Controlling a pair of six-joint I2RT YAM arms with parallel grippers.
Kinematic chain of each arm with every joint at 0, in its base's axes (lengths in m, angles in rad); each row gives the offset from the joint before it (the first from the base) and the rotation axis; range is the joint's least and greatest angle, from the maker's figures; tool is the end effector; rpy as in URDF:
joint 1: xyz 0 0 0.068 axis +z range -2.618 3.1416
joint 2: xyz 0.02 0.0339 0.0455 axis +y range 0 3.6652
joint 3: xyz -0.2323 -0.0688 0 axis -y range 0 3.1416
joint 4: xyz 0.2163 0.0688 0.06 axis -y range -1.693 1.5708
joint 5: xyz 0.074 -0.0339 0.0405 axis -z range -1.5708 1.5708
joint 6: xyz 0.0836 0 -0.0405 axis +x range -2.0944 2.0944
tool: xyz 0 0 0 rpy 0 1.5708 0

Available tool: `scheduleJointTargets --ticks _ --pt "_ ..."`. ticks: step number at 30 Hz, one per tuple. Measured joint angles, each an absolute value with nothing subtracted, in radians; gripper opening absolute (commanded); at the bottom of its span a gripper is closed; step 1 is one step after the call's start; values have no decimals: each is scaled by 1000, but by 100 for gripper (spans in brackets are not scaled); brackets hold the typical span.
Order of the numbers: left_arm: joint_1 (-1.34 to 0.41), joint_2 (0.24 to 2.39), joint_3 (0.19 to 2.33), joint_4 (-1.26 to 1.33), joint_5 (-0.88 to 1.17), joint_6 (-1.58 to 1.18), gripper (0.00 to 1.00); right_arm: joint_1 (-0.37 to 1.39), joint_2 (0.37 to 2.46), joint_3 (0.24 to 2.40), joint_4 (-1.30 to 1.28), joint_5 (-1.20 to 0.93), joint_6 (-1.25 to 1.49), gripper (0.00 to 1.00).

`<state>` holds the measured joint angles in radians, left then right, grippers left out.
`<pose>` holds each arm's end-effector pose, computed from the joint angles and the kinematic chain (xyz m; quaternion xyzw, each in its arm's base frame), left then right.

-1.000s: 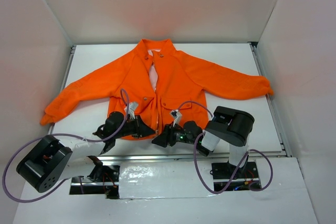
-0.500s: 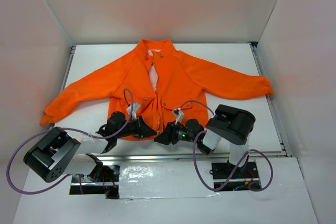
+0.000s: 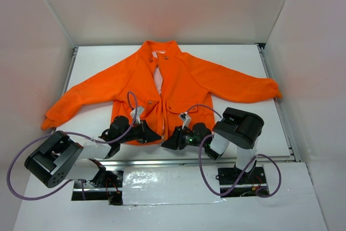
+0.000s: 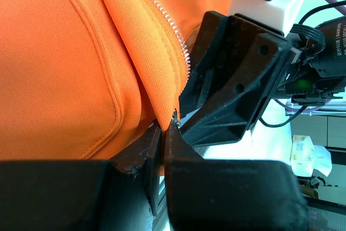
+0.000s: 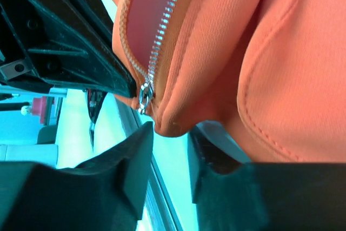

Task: Zip up the jacket

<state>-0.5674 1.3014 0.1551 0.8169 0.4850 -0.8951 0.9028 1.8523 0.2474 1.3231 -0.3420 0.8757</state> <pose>0.1831 -0.1629 0.1172 0.0090 0.8019 -0.5224 0.2898 0.1538 0.2402 0.0760 -0.1129 0.7863 0.5455 0.2673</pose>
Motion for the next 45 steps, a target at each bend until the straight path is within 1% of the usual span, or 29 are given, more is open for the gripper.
scheduleJointTargets --ticks 1,2,3,5,7,8,10,12,15,17,23,30,41,45 --pt "-567 1304 155 820 485 -896 0 902 1851 244 1322 -342 877 33" --pt "-567 1308 155 823 485 -896 0 902 1850 241 1322 -343 876 31" --pt "-567 1312 155 828 486 -896 0 902 1847 237 1322 -342 878 29" --pt "-567 1319 154 838 488 -897 0 902 1840 234 1322 -340 878 29" --pt "-567 1321 150 843 488 -897 0 902 1835 234 1322 -341 881 35" --pt "-567 1321 147 846 487 -897 0 902 1833 234 1322 -342 882 46" --pt "-567 1321 144 846 487 -897 0 900 1830 234 1322 -348 886 52" --pt "-567 1321 143 846 488 -897 0 899 1826 234 1322 -355 888 56" --pt "-567 1320 144 842 488 -896 0 899 1819 233 1322 -360 892 57" --pt "-567 1320 144 840 488 -896 0 899 1816 228 1323 -361 892 59" --pt "-567 1321 144 841 489 -906 0 900 1808 216 1321 -359 886 61" --pt "-567 1349 151 868 502 -956 0 896 1702 187 1316 -332 873 62" --pt "-585 1541 149 1194 523 -1186 0 892 1462 97 1304 -220 932 61" --pt "-608 1671 148 1275 522 -1270 0 892 1407 65 1301 -199 946 61"
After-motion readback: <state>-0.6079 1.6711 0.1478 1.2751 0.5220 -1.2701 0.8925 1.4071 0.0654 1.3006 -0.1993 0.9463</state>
